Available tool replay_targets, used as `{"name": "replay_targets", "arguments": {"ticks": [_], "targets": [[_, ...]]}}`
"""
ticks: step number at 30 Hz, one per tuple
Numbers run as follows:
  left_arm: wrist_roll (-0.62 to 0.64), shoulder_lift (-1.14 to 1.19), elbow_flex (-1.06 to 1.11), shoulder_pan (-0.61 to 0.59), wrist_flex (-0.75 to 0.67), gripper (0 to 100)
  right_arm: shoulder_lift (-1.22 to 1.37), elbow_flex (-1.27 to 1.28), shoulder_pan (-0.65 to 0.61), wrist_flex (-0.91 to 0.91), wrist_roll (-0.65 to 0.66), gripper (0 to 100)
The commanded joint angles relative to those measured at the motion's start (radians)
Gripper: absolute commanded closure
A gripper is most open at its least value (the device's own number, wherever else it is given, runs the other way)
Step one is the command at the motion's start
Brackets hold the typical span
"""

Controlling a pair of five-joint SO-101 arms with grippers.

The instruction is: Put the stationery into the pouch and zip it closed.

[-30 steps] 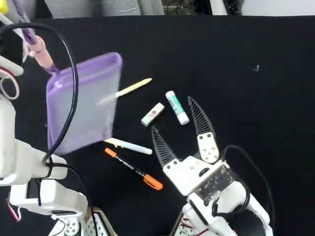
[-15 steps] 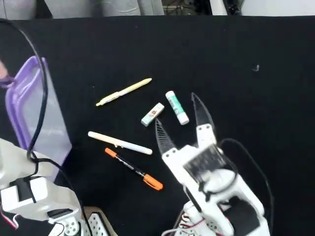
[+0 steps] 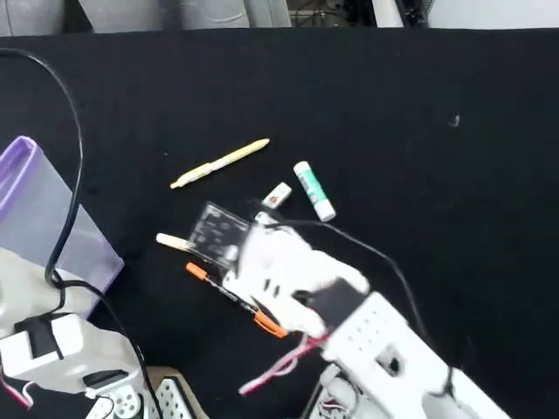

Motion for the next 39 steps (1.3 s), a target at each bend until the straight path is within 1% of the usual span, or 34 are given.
{"name": "replay_targets", "arguments": {"ticks": [1, 4, 7, 11, 13, 16, 21, 23, 31, 33, 37, 38, 39], "targets": [[0.008, -0.025, -0.022, -0.002, 0.003, 97, 0.156, -0.021, -0.014, -0.092, 0.009, 76.1], [0.029, -0.025, -0.022, 0.031, 0.005, 97, 0.302, -0.061, -0.011, -0.127, 0.009, 74.3], [0.060, -0.025, -0.022, 0.088, 0.049, 97, 0.458, -0.128, -0.011, -0.126, 0.009, 72.2], [0.058, -0.058, -0.021, 0.170, 0.074, 97, 0.641, -0.222, -0.009, -0.127, 0.012, 72.3], [0.057, -0.078, -0.021, 0.197, 0.071, 97, 0.704, -0.255, -0.009, -0.127, 0.046, 72.3], [0.057, -0.103, -0.021, 0.223, 0.071, 97, 0.782, -0.294, -0.009, -0.132, 0.087, 72.3], [0.055, -0.137, -0.018, 0.228, 0.071, 97, 0.918, -0.354, -0.009, -0.132, 0.091, 72.3], [0.055, -0.141, -0.018, 0.228, 0.071, 97, 0.964, -0.395, -0.002, -0.106, 0.087, 72.3], [0.055, -0.150, -0.021, 0.228, 0.071, 97, 1.153, -0.645, 0.049, 0.163, 0.086, 72.5], [0.055, -0.150, -0.019, 0.228, 0.071, 97, 1.205, -0.707, 0.051, 0.207, 0.091, 76.7], [0.055, -0.149, -0.021, 0.234, 0.071, 97, 1.270, -0.792, 0.051, 0.255, 0.091, 96.0], [0.055, -0.150, -0.021, 0.234, 0.061, 97, 1.276, -0.802, 0.051, 0.258, 0.089, 99.2], [0.055, -0.150, -0.021, 0.236, 0.051, 97, 1.277, -0.805, 0.054, 0.259, 0.091, 98.1]]}}
